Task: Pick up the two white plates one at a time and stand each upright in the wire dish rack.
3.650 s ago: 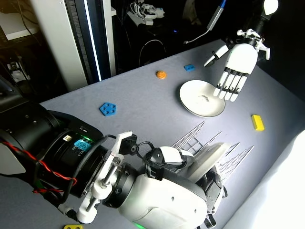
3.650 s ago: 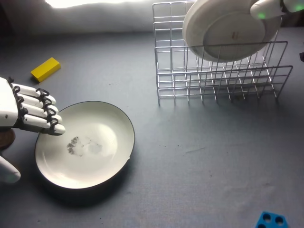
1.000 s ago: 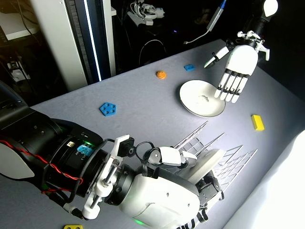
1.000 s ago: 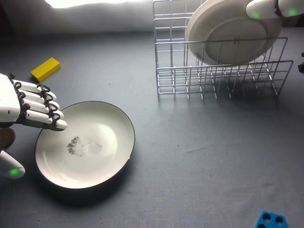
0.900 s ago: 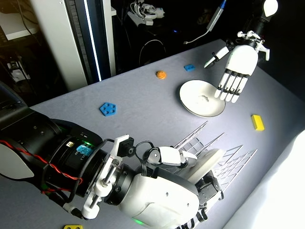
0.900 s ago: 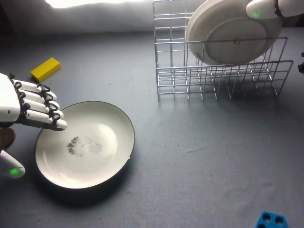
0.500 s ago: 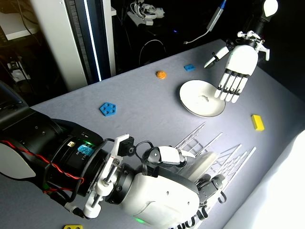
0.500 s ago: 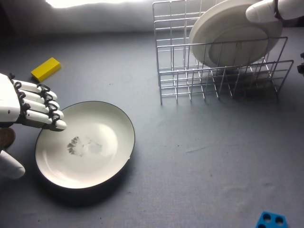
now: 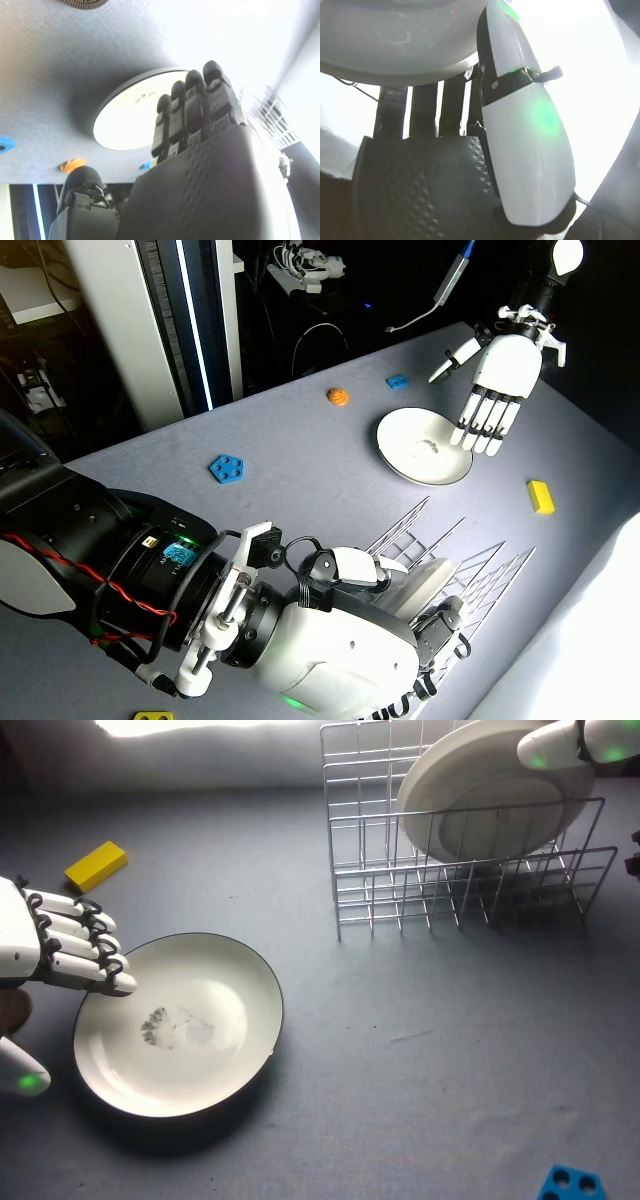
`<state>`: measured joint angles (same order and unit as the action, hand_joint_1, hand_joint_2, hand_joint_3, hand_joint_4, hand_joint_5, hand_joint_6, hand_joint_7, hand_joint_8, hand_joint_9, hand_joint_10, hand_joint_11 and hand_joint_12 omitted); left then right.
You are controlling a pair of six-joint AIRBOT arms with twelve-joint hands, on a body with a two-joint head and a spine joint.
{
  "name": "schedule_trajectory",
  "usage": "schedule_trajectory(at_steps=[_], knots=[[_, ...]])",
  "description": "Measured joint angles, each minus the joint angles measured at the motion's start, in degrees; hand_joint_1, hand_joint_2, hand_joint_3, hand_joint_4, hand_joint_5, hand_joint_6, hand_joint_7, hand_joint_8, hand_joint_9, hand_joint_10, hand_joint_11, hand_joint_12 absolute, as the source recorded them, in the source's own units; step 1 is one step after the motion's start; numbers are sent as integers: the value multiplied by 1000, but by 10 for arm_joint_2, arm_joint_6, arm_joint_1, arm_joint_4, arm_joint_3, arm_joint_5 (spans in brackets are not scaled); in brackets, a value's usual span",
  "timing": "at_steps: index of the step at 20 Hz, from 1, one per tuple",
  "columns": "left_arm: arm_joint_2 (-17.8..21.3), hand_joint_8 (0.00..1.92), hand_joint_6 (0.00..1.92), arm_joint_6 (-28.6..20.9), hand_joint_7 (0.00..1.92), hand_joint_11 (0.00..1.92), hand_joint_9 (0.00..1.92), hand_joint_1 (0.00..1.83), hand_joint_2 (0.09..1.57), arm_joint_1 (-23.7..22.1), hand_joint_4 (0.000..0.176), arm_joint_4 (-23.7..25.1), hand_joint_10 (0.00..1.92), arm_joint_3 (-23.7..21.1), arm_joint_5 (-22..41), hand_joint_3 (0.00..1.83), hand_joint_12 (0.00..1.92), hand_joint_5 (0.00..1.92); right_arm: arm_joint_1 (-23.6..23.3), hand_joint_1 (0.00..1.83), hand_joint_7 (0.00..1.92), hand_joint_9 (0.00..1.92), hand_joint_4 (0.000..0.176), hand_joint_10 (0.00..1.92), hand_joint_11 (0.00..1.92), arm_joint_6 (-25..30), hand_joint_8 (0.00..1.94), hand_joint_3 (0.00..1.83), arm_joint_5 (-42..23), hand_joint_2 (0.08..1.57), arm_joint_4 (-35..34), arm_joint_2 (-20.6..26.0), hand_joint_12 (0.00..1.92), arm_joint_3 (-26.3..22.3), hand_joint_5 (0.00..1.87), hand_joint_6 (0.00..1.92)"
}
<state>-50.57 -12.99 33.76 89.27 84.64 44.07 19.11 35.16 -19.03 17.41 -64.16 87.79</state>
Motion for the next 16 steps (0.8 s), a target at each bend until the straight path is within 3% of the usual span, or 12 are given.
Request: schedule_trajectory(at_steps=[2, 3, 8, 12, 16], knots=[[-2, 5, 3, 0, 170, 0, 137, 0, 1075, 1, 0, 0, 3, 4, -1, 0, 170, 163, -3, 1306, 934, 905, 0, 83, 422, -1, 0, 4, 4, 1085, 2, 2, 1210, -3, 870, 48], [-3, 2, 1, 0, 178, 0, 152, 0, 1080, 4, 0, -2, 2, 5, -3, 0, 240, 156, -4, 1308, 942, 917, 0, 86, 435, -2, 5, 1, 5, 1081, 2, 3, 1222, -5, 875, 47], [-4, 1, 1, 0, 133, 0, 101, 0, 1075, 14, 0, -6, 3, 7, -2, 0, 89, 129, -11, 1300, 960, 927, 0, 77, 437, -15, 7, 2, 0, 1083, 2, 5, 1208, -6, 890, 37], [-10, 0, 0, 0, 191, 0, 148, 0, 1069, 23, 0, -10, 0, 12, -1, 0, 224, 180, -11, 1301, 950, 925, 0, 69, 431, -24, 3, 0, -4, 1080, 2, 5, 1217, -6, 888, 26], [-11, 6, 7, 0, 168, 0, 137, 0, 1072, 26, 0, -12, 3, 14, -2, 0, 182, 158, -13, 1288, 938, 912, 0, 61, 409, -24, 1, 0, -4, 1084, 3, 5, 1240, -6, 882, 20]])
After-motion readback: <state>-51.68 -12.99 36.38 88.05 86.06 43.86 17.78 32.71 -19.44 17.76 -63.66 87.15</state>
